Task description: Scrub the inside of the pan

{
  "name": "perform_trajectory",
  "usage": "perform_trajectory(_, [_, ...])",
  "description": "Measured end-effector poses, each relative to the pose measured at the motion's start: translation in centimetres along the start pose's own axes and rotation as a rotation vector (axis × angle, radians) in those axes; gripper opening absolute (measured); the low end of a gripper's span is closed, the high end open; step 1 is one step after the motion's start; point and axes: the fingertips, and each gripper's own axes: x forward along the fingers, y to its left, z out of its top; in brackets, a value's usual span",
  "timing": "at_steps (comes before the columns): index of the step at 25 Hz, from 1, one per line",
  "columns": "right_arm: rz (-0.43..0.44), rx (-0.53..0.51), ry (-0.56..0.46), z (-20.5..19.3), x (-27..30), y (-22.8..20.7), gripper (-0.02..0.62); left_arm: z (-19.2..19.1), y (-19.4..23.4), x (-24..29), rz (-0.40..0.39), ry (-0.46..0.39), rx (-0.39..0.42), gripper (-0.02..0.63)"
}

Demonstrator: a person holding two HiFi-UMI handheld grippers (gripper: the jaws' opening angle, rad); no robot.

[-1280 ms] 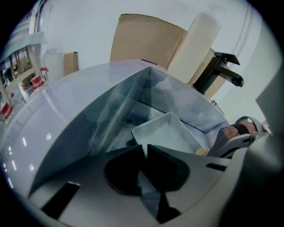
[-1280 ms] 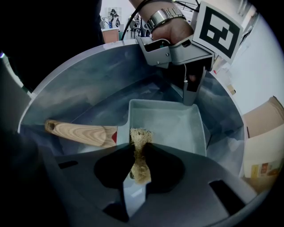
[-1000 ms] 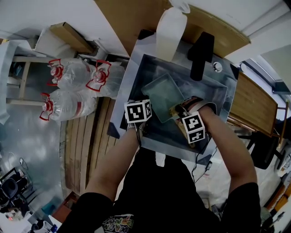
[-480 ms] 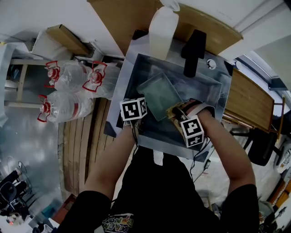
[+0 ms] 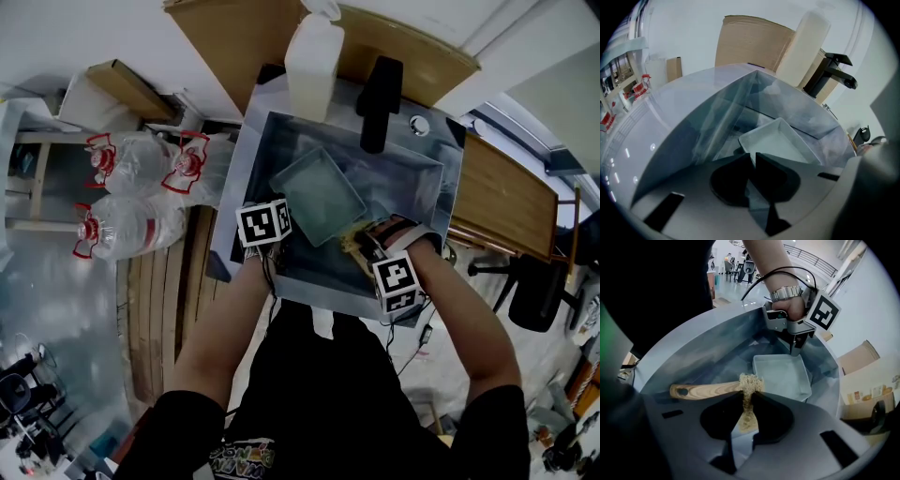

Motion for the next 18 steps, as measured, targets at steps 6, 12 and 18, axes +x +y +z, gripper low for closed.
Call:
perform_trajectory(6, [0.004,0.023,-0.007,0.0,-0.9,2.1,0.069,0.1,0.0,0.0,0.008,-0.002,0.015,0.043])
perform_trajectory(12, [0.026,0.005,0.003,0.0,-2.0,4.0,0.069,0.0,-0.1,0.0,0.013,-0.004,0.013,0.043])
perform_trajectory(18, [0.053,0.002,0.015,-0.1,-2.7,5.7,0.069,0.0,0.0,-0.1,0.015,-0.007,0.000,0.043])
